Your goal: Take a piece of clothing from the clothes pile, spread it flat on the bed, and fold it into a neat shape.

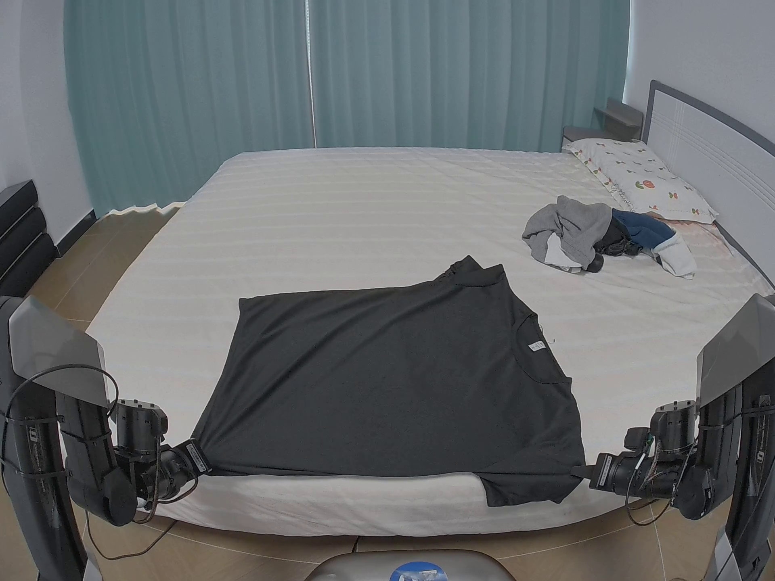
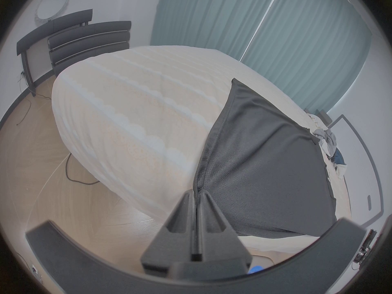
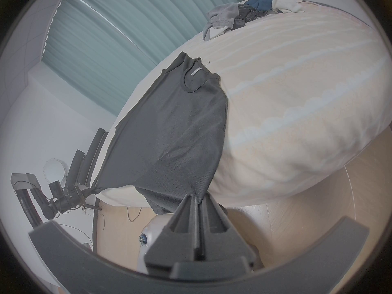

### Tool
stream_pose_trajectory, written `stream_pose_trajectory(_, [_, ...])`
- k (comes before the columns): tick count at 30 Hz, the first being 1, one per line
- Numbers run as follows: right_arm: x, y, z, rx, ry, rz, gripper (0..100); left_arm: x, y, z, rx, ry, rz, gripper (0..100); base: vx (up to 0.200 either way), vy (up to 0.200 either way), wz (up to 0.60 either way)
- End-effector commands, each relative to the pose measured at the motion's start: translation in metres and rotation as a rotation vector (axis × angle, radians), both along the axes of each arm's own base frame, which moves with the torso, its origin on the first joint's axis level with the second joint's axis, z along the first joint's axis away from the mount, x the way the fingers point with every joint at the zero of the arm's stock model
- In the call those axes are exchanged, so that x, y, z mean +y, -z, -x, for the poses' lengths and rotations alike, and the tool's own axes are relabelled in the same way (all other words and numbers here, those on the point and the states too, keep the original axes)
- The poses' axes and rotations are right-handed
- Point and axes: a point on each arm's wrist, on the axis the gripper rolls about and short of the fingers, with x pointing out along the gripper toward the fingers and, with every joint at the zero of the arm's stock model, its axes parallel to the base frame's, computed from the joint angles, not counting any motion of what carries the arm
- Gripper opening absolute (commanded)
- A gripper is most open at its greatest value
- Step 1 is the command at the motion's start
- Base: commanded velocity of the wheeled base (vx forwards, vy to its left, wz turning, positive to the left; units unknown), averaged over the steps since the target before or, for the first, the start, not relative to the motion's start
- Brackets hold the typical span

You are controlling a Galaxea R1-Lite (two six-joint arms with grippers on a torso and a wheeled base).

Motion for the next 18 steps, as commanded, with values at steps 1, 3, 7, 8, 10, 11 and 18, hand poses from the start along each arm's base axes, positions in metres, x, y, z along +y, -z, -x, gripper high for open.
stream_pose_trajectory(1, [-0.001, -0.007, 0.01, 0.002, -0.006, 0.004, 0, 0.0, 0.004, 0.004, 0.023, 0.004, -0.009, 0, 0.0, 0.0, 0.0])
stream_pose_trajectory(3, [-0.001, -0.008, 0.014, 0.006, -0.019, 0.012, 0, 0.0, 0.004, 0.004, 0.025, 0.002, -0.011, 0, 0.0, 0.0, 0.0])
stream_pose_trajectory(7, [-0.001, -0.008, 0.014, 0.005, -0.02, 0.019, 0, 0.001, 0.004, 0.007, 0.022, 0.001, -0.029, 0, 0.0, 0.0, 0.0])
stream_pose_trajectory(8, [-0.001, -0.008, 0.014, 0.008, -0.021, 0.019, 0, 0.001, 0.003, 0.009, 0.021, 0.01, -0.038, 0, 0.0, 0.0, 0.0])
stream_pose_trajectory(10, [0.0, -0.007, 0.015, 0.017, -0.025, 0.021, 0, 0.001, 0.002, 0.012, 0.019, 0.023, -0.053, 0, 0.0, 0.0, 0.0])
stream_pose_trajectory(11, [0.0, -0.007, 0.015, 0.017, -0.025, 0.021, 0, 0.001, 0.002, 0.012, 0.019, 0.023, -0.053, 0, 0.0, 0.0, 0.0])
stream_pose_trajectory(18, [0.0, -0.012, 0.022, 0.061, -0.04, 0.069, 0, 0.003, 0.007, 0.017, 0.024, 0.044, -0.08, 0, 0.0, 0.0, 0.0])
